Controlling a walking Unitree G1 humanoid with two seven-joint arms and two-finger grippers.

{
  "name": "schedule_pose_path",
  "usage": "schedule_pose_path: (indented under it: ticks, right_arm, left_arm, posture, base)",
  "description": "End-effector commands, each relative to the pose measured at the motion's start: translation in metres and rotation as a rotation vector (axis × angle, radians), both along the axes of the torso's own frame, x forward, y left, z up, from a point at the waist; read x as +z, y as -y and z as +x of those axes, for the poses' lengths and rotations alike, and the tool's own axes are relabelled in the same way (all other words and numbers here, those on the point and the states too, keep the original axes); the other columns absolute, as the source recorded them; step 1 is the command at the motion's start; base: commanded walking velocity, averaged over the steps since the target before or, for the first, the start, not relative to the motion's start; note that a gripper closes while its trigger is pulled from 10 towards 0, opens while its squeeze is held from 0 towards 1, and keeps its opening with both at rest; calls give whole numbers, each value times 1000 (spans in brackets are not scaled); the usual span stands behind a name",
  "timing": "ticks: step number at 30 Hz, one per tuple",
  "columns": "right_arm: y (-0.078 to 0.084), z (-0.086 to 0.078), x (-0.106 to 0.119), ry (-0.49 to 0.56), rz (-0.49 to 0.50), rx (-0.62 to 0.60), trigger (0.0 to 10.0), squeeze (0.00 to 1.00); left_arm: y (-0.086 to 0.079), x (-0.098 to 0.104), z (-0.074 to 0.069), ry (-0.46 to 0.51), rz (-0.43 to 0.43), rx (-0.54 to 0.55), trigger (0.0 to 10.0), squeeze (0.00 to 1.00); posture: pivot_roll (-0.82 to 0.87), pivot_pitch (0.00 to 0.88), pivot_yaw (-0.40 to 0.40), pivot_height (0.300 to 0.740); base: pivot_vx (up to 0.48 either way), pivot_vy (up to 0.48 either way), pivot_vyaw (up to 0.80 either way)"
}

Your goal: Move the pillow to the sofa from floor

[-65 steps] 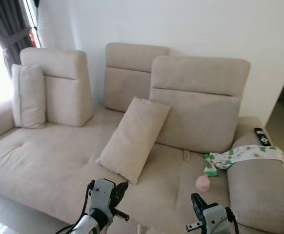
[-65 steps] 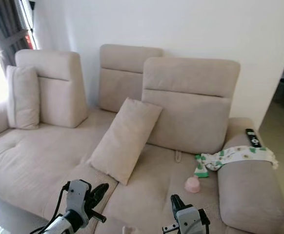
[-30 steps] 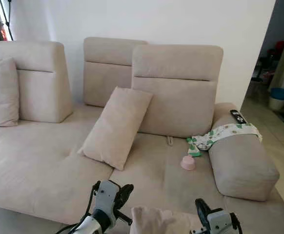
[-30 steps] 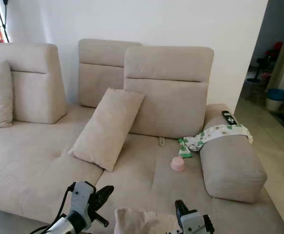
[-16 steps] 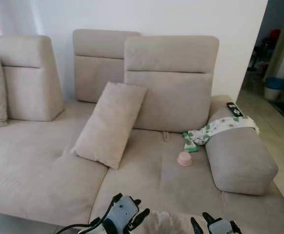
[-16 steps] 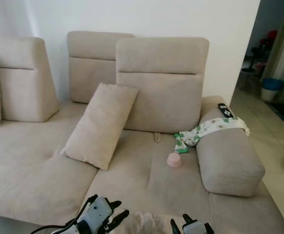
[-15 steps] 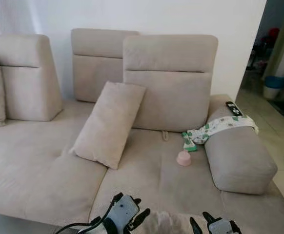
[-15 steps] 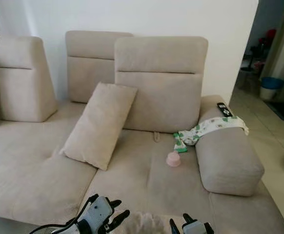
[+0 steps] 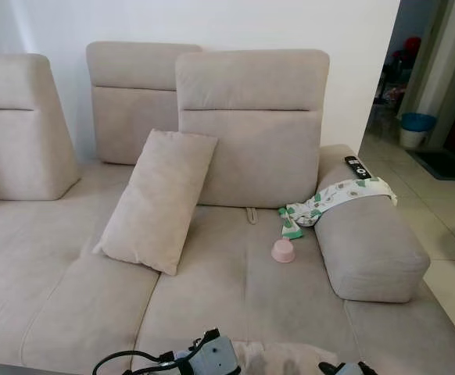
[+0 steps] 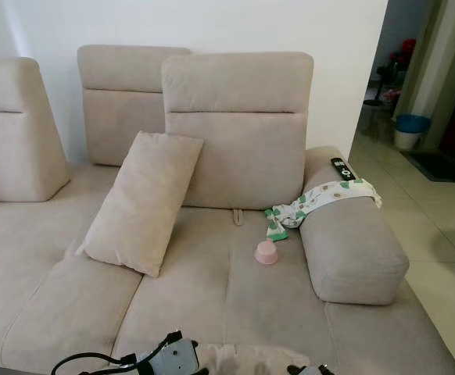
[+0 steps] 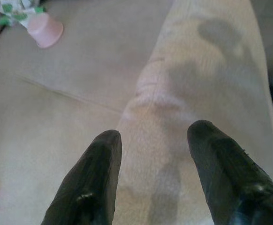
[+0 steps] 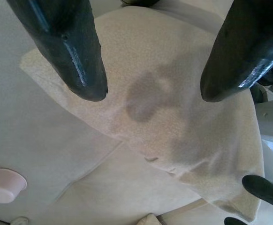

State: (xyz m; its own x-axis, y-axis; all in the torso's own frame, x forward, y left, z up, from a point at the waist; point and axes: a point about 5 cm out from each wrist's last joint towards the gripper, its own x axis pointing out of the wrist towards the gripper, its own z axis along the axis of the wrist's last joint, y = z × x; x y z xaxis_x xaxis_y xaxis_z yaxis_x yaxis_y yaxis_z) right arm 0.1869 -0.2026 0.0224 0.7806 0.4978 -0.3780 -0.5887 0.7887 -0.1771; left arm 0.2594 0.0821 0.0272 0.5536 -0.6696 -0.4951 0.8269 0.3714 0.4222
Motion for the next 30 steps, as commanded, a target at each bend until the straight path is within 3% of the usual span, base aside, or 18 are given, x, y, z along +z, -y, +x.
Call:
schedule_pose_path:
  ticks: [1,9,11,18,23,30]
  right_arm:
    - [-2,2,3,-1,-6,26,10000,0]
    - [-7,7,10,5,4,56,10000,0]
    - [-9,7,10,5,10,60,10000,0]
    - [-11,6,10,-1,15,67,10000,0]
    - [-14,6,10,4,22,67,10000,0]
    - [-19,8,11,12,33,67,10000,0]
  left_arm:
    - [-4,-4,2,-2,60,4,10000,0]
    - [-8,-6,9,4,120,76,10000,0]
    - [-10,-12,5,-23,185,62,10000,0]
    - [-15,-23,-5,-103,282,3,10000,0]
    - [-17,-25,-4,-119,317,18,10000,0]
    - [-12,-24,0,-111,296,69,10000,0]
  posture:
    - [-94,0,39,596]
    - [-91,0,37,596]
    - [-91,0,36,596]
    - [-88,0,35,596]
    - [-89,0,37,596]
    - [-92,0,39,596]
  base:
    - [0,0,0]
    - [0,0,0]
    - [0,0,0]
    - [0,0,0]
    - [0,0,0]
    - [0,0,0]
